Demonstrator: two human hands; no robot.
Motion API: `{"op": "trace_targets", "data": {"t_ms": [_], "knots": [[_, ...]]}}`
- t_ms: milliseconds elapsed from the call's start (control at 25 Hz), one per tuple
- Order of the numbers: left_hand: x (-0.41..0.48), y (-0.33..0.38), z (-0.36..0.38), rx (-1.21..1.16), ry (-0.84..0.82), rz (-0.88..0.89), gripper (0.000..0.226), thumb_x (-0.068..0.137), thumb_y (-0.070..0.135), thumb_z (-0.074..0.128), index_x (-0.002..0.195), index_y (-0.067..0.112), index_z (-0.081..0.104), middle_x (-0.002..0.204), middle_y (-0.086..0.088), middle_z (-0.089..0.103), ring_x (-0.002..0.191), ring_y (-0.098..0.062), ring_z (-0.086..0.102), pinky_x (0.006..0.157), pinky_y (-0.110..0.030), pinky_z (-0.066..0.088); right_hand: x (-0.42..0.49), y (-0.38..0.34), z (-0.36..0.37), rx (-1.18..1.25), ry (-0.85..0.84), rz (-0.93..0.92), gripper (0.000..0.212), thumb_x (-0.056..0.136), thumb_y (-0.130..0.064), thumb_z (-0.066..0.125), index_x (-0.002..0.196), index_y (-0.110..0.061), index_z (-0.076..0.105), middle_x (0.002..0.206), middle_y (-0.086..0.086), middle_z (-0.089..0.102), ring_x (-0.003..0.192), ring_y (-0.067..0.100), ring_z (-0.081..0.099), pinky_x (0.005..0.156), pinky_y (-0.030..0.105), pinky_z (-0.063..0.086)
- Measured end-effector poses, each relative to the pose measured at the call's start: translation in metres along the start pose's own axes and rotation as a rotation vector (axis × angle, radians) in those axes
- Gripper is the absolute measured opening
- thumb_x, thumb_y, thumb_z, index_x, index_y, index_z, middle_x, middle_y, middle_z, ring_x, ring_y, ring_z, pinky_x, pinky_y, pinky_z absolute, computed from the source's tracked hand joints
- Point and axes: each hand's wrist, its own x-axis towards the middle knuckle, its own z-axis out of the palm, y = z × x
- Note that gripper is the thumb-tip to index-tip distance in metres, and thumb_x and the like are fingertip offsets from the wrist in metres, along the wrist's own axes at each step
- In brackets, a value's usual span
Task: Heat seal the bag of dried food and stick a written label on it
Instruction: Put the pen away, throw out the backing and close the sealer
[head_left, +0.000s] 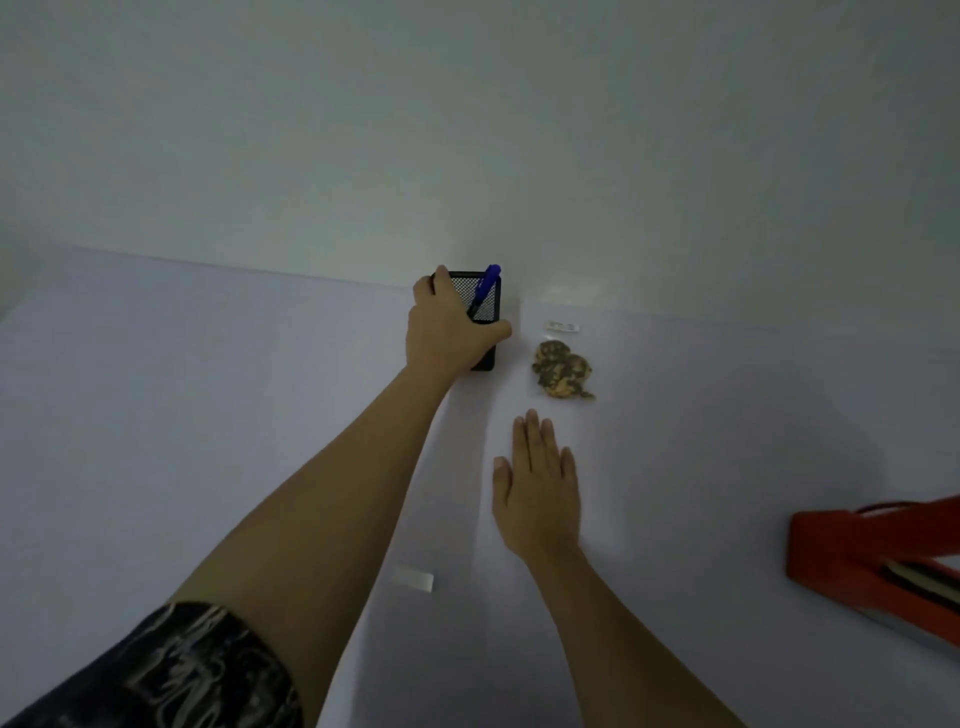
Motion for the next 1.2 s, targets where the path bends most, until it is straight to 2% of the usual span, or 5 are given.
{"op": "trace_targets", "data": {"t_ms": [240, 480, 680, 920, 1200], "knots": [[0.036, 0.005, 0.021, 0.083, -0.027, 0.066, 0.1, 0.067, 0.047, 0.074, 0.141, 0.003, 0.023, 0.141, -0.018, 0.031, 0.119, -0.036, 0.044, 0.092, -0.04, 0.045, 0.002, 0.001, 0.005, -0.045, 0.092, 0.036, 0.057, 0.095, -0.039, 0.007, 0.142, -0.008, 0.02, 0.152, 0.005, 0.026, 0.14, 0.02, 0.019, 0.111, 0.042, 0.015], [0.048, 0.013, 0.024, 0.121, -0.068, 0.026, 0.111, 0.067, 0.055, 0.072, 0.145, 0.004, 0.013, 0.15, -0.019, 0.017, 0.128, -0.04, 0.035, 0.099, -0.046, 0.039, 0.002, 0.004, 0.003, 0.011, 0.039, 0.008, 0.056, 0.091, -0.04, 0.004, 0.14, -0.015, -0.006, 0.155, -0.002, -0.004, 0.14, 0.014, -0.013, 0.112, 0.034, -0.008], [0.03, 0.022, 0.009, 0.213, -0.019, 0.036, 0.116, 0.066, 0.072, 0.06, 0.148, 0.013, 0.002, 0.156, -0.017, -0.004, 0.139, -0.042, 0.013, 0.107, -0.057, 0.023, 0.003, 0.003, 0.0, -0.034, 0.026, 0.004, 0.062, 0.087, -0.041, -0.004, 0.142, -0.014, -0.007, 0.156, 0.0, -0.004, 0.144, 0.017, -0.005, 0.112, 0.036, -0.007], [-0.091, -0.061, -0.019, -0.005, -0.191, 0.386, 0.027, 0.086, 0.016, 0.062, 0.112, 0.01, 0.065, 0.113, -0.011, 0.06, 0.095, -0.009, 0.053, 0.089, -0.028, 0.047, 0.003, 0.003, 0.002, -0.075, -0.003, 0.022, 0.06, 0.092, -0.038, 0.007, 0.146, -0.011, 0.004, 0.157, 0.004, 0.005, 0.145, 0.019, 0.003, 0.116, 0.04, 0.004], [-0.181, -0.147, -0.026, 0.196, -0.524, 0.48, 0.038, 0.081, 0.039, 0.063, 0.112, 0.017, 0.068, 0.11, -0.004, 0.058, 0.098, -0.009, 0.049, 0.086, -0.01, 0.035, 0.003, 0.003, 0.001, -0.069, -0.013, 0.02, 0.055, 0.098, -0.033, 0.018, 0.146, -0.011, 0.006, 0.158, 0.005, 0.004, 0.145, 0.02, 0.001, 0.116, 0.042, 0.004]]}}
